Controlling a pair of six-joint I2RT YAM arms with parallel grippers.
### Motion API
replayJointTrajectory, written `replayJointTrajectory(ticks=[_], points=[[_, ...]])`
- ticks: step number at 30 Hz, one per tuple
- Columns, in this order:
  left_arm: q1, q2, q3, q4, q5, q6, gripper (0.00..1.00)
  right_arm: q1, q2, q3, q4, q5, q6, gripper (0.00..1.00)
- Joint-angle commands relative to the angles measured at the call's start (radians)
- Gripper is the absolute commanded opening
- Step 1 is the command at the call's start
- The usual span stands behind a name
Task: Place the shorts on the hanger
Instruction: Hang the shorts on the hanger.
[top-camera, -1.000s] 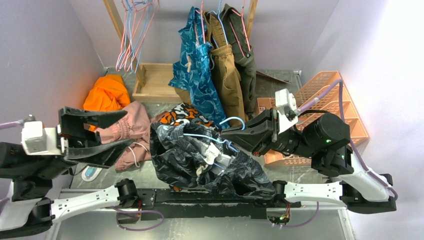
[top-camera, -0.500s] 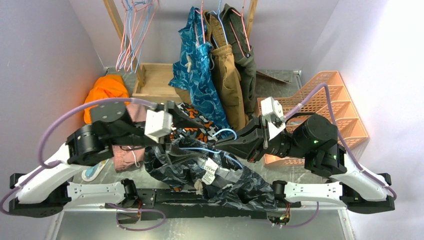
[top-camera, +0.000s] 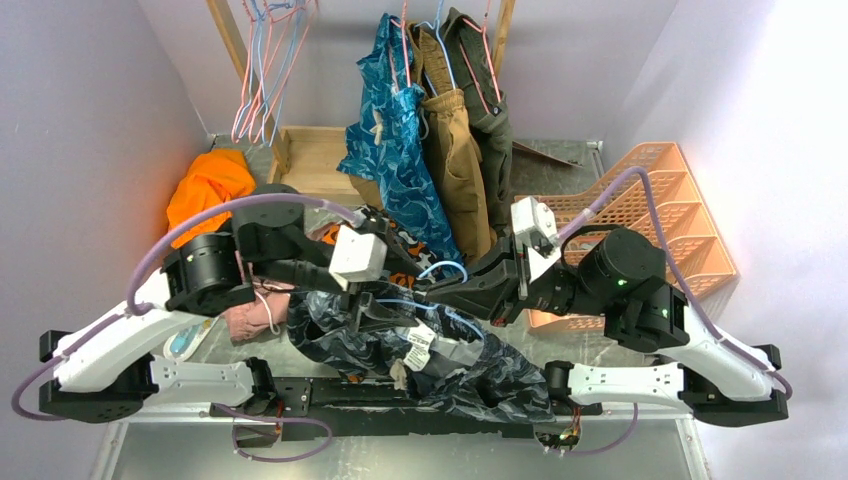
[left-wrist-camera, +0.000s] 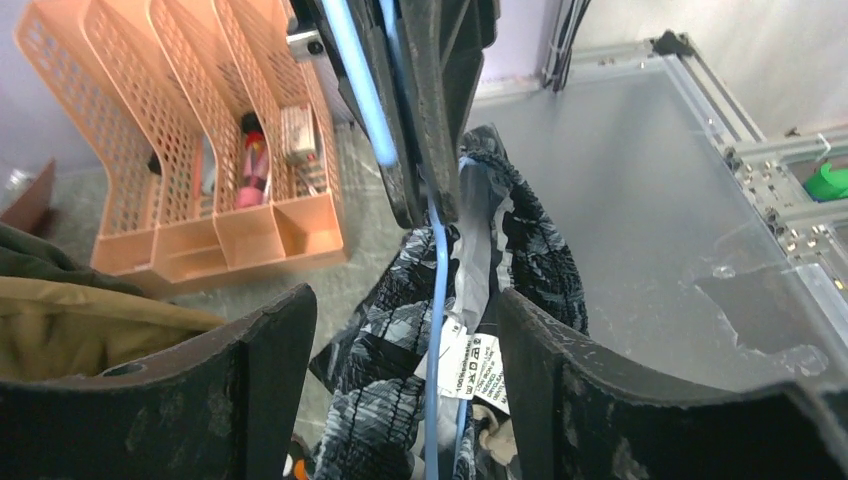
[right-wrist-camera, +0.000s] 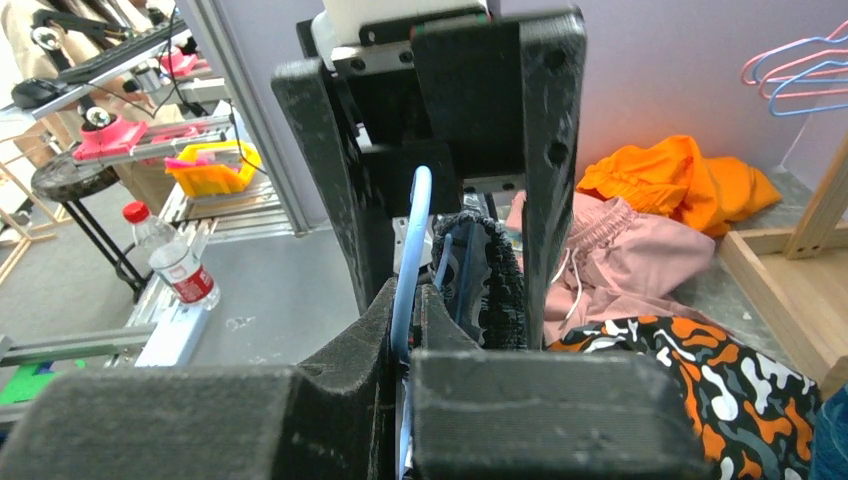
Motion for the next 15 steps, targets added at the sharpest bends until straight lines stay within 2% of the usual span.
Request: replayJointTrajectory(ticks=[1, 3, 5, 7, 8, 9, 13, 15], points=[[0.002, 0.033, 0.027, -0.067, 0.032, 0.021, 0.7, 0.002, 0.008, 0.035, 0.025, -0.01, -0.017, 0.0], [0.003, 0.031, 0.013, -0.068, 0.027, 0.019, 0.68, 0.001, 0.014, 0.04, 0.024, -0.013, -0.021, 0.0], [0.002, 0.028, -0.003, -0.072, 0.021, 0.02, 0.57, 0.003, 0.021, 0.044, 0.022, -0.017, -0.02, 0.0], [0.002, 0.027, -0.01, -0.078, 0.02, 0.021, 0.33, 0.002, 0.026, 0.047, 0.022, -0.018, -0.02, 0.0], [0.002, 0.027, -0.013, -0.078, 0.012, 0.017, 0.17, 0.002, 0.03, 0.048, 0.022, -0.016, -0.017, 0.0], [0.002, 0.024, -0.016, -0.074, -0.002, 0.011, 0.08, 0.002, 0.032, 0.051, 0.02, -0.012, -0.012, 0.0], [0.002, -0.038, -0.06, -0.015, -0.065, -0.01, 0.07, 0.002, 0.048, 0.085, -0.024, 0.025, 0.022, 0.0], [0.002, -0.089, -0.102, 0.04, -0.104, -0.021, 0.07, 0.001, 0.055, 0.104, -0.062, 0.036, 0.03, 0.2]])
